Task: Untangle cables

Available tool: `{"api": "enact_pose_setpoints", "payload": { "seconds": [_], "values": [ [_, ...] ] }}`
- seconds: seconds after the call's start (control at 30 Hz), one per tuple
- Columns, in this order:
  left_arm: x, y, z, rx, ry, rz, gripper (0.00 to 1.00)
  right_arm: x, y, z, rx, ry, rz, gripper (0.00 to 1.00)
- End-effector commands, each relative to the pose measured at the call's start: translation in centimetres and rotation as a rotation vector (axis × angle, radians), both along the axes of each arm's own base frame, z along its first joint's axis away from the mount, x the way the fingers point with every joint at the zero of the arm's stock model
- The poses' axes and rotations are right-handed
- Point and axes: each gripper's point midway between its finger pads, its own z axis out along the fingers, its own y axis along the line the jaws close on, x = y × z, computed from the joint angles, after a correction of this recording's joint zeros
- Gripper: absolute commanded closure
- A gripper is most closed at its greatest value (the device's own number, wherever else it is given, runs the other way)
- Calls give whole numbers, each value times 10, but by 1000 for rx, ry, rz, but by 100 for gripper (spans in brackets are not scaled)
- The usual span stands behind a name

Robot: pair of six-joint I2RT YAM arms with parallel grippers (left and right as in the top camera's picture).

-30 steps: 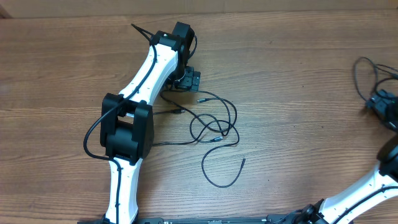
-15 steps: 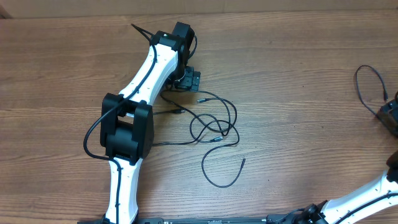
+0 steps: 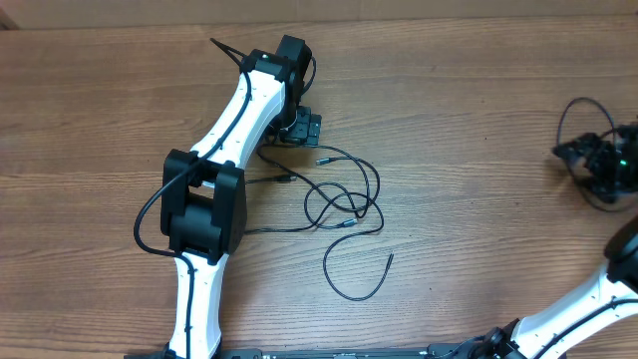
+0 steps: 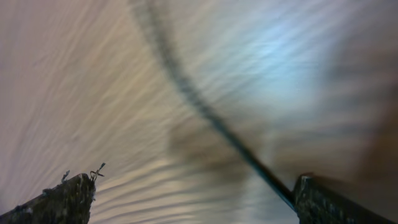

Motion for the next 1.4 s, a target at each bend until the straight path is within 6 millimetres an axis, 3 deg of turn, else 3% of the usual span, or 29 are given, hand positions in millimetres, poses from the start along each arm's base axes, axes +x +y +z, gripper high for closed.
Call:
{"api": "enact_pose_setpoints", "payload": {
  "seconds": [0.0, 0.23, 0.43, 0.57, 0.67, 0.83, 1.1, 1.37],
  "values": [
    [2, 0, 1, -11, -2, 17, 0, 18, 48, 11, 142, -171, 180, 0],
    [2, 0, 1, -11, -2, 17, 0, 29, 79, 36, 246, -339, 295, 0],
    [2, 0, 1, -11, -2, 17, 0, 28, 89, 40, 247, -376, 356, 0],
    [2, 0, 1, -11, -2, 17, 0, 19, 97, 14, 141, -222, 421, 0],
    [2, 0, 1, -11, -2, 17, 0, 26, 101, -3, 51, -95, 396, 0],
    [2, 0, 1, -11, -2, 17, 0, 30, 91, -34, -239, 154, 333, 0],
    [2, 0, 1, -11, -2, 17, 0, 31, 93, -40, -440, 255, 383, 0],
    [2, 0, 1, -11, -2, 17, 0, 26, 67, -40, -544, 306, 347, 0]
  ]
}}
